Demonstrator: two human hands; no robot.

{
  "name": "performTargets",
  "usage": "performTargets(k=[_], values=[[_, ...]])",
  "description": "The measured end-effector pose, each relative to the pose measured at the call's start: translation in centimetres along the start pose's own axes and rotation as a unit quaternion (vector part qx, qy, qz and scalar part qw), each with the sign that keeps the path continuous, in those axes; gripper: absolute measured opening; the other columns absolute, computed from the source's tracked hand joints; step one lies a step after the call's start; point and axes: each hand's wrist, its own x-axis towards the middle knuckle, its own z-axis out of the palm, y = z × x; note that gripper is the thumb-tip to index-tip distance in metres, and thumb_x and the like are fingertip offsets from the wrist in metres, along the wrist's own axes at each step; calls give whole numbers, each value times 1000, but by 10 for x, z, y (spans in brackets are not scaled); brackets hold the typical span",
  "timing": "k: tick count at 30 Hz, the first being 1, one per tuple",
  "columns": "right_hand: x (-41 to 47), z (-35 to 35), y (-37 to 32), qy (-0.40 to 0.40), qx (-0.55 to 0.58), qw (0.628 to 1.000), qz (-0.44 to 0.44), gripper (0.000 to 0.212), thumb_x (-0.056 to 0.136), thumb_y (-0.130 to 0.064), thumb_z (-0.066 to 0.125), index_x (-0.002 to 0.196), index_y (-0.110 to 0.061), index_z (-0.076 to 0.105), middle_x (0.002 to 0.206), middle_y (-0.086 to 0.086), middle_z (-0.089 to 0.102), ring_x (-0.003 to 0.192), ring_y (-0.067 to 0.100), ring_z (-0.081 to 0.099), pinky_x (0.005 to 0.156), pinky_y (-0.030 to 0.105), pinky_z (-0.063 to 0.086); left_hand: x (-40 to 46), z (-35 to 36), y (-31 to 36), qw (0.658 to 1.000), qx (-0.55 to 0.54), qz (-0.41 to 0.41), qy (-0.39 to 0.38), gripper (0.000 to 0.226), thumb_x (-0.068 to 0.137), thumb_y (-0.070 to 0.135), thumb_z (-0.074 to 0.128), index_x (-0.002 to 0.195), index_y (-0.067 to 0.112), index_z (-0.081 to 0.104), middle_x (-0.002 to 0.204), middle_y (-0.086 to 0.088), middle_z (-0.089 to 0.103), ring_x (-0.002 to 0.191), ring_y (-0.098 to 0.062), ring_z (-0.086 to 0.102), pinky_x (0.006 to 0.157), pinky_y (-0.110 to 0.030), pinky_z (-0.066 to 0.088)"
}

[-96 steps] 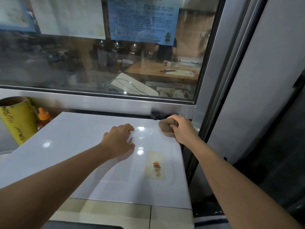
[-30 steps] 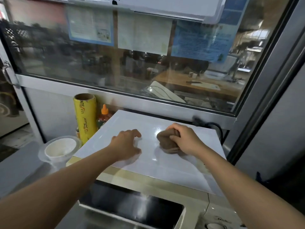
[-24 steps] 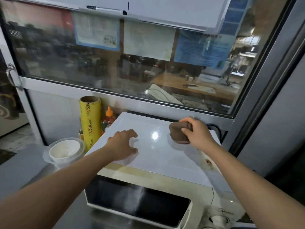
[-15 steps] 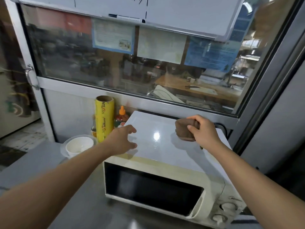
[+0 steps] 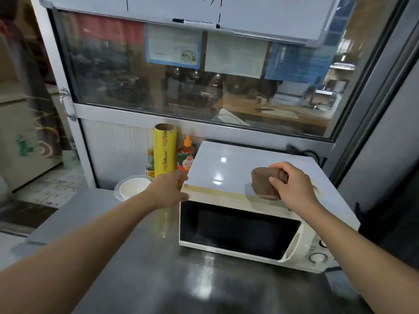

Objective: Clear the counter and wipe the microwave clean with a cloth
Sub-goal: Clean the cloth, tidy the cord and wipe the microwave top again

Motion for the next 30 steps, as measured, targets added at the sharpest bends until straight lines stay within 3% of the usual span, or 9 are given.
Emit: performTargets(k=[4, 7, 10, 14, 18, 20, 23, 27, 30], values=[[-23, -10, -6, 5, 12, 1000, 2, 21, 85, -11, 65, 103, -20, 60, 96, -7, 58, 80, 2, 49, 61, 3, 35, -6, 5, 10, 999, -35, 8, -1, 44, 81, 25, 70, 121, 20, 52, 113, 0, 60, 97, -15, 55, 85, -26, 45], [-40, -24, -10, 14, 26, 1000, -7, 21, 84, -11, 67, 100, -22, 60, 91, -13, 57, 81, -5, 50, 63, -2, 34, -14, 15, 33, 998, -59, 33, -8, 35, 82, 31, 68, 114, 23, 55, 105, 2, 62, 92, -14, 59, 84, -28, 49], [-62, -39, -9, 9, 36, 999, -16, 24, 82, -11, 69, 98, -26, 60, 93, -17, 59, 86, -7, 51, 65, 0, 36, -30, 31, 63, 994, -81, 73, -27, 29, 82, 37, 66, 108, 25, 60, 100, 6, 63, 88, -11, 60, 78, -25, 50], [-95, -57, -5, 12, 49, 998, -39, 29, 76, -7, 74, 93, -27, 62, 94, -14, 60, 89, -4, 53, 71, 0, 36, -59, 55, 105, 972, -199, 100, -78, 25, 86, 36, 62, 104, 19, 67, 103, 5, 67, 96, -12, 61, 87, -27, 48], [-134, -73, 0, 16, 74, 996, -38, 31, 71, -5, 77, 93, -23, 64, 96, -10, 61, 90, 0, 55, 76, 7, 39, -98, 71, 141, 919, -371, 41, -125, 19, 92, 31, 56, 90, 16, 68, 92, 4, 68, 89, -9, 59, 69, -18, 42], [-156, -81, 2, 19, 91, 995, -36, 34, 70, -4, 78, 92, -25, 62, 98, -8, 61, 90, -2, 54, 78, 7, 40, -120, 79, 153, 899, -415, -1, -141, 17, 93, 31, 53, 88, 20, 65, 89, 6, 67, 86, -7, 60, 70, -20, 39], [-189, -92, 5, 16, 98, 994, -54, 40, 67, -4, 80, 92, -26, 59, 100, -5, 58, 90, -2, 53, 80, 8, 39, -152, 93, 163, 886, -436, -35, -155, 12, 93, 27, 53, 86, 20, 59, 84, 4, 65, 80, -6, 59, 79, -30, 34], [-228, -98, 7, -46, 110, 992, -33, 52, 60, -5, 83, 99, -25, 55, 108, 0, 52, 102, 13, 53, 92, 28, 44, -188, 103, 168, 872, -472, -24, -130, 15, 92, 9, 52, 78, 16, 51, 75, -1, 57, 70, -12, 54, 71, -29, 38], [-252, -100, 9, -127, 144, 981, -15, 58, 58, -11, 85, 106, -25, 55, 116, 0, 47, 111, 10, 50, 94, 27, 44, -211, 106, 164, 892, -438, -18, -110, 16, 91, 5, 52, 79, 15, 49, 75, -3, 53, 73, -15, 50, 70, -28, 39]])
